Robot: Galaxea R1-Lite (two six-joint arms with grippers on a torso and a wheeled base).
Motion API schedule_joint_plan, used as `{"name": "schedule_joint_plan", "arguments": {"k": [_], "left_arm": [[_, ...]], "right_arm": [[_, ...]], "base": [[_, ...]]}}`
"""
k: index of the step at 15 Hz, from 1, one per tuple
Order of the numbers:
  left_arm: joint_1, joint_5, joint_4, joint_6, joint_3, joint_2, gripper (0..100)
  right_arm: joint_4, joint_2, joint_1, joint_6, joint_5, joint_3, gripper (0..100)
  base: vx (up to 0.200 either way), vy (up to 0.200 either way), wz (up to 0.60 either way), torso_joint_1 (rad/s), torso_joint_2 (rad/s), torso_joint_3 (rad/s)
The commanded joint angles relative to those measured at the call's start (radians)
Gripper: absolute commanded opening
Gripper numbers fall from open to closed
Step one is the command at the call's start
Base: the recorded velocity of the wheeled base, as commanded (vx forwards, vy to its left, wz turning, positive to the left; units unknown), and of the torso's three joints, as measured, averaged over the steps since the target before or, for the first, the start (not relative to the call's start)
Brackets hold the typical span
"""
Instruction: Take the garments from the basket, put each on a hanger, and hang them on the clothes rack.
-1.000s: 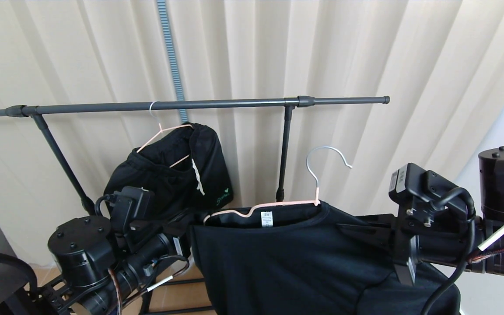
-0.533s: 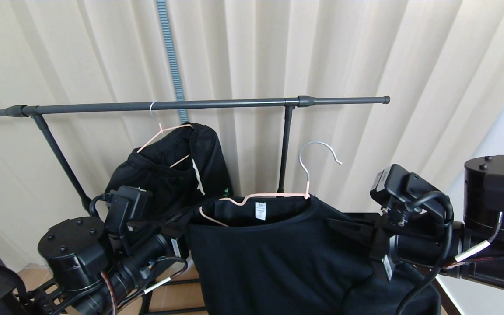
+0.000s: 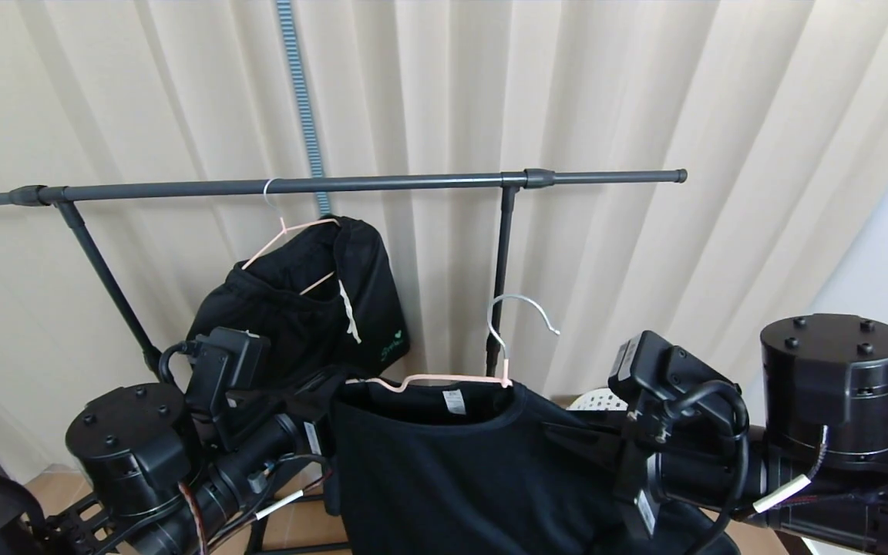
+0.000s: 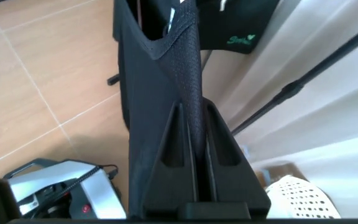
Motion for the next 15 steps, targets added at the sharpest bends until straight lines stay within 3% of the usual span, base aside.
{"name": "schedule_joint_plan", "arguments": {"k": [1,5,9,11,15], "left_arm": [[-0.016,0.0,-0.001,0.0,0.001,-0.01,0],[-0.062,0.003,-0.001,-0.002,0.016,-0.032,0],[-0.091,0.003,-0.001,-0.003,0.021,-0.039,0],[-0.129,0.001,-0.001,-0.006,0.027,-0.068,0],[-0.17,0.001,-0.001,-0.006,0.037,-0.095,0]], "right_arm": [[-0.015,0.026,0.013,0.002,0.005,0.005,0],[-0.169,0.089,0.038,0.054,0.007,0.046,0],[-0.235,0.126,0.059,0.065,0.008,0.06,0],[-0.313,0.159,0.081,0.14,0.007,0.072,0],[-0.443,0.213,0.104,0.155,0.007,0.102,0]], "base": [[0.0,0.0,0.0,0.0,0.0,0.0],[0.0,0.0,0.0,0.0,0.0,0.0],[0.0,0.0,0.0,0.0,0.0,0.0],[0.0,0.0,0.0,0.0,0.0,0.0],[0.0,0.0,0.0,0.0,0.0,0.0]]}}
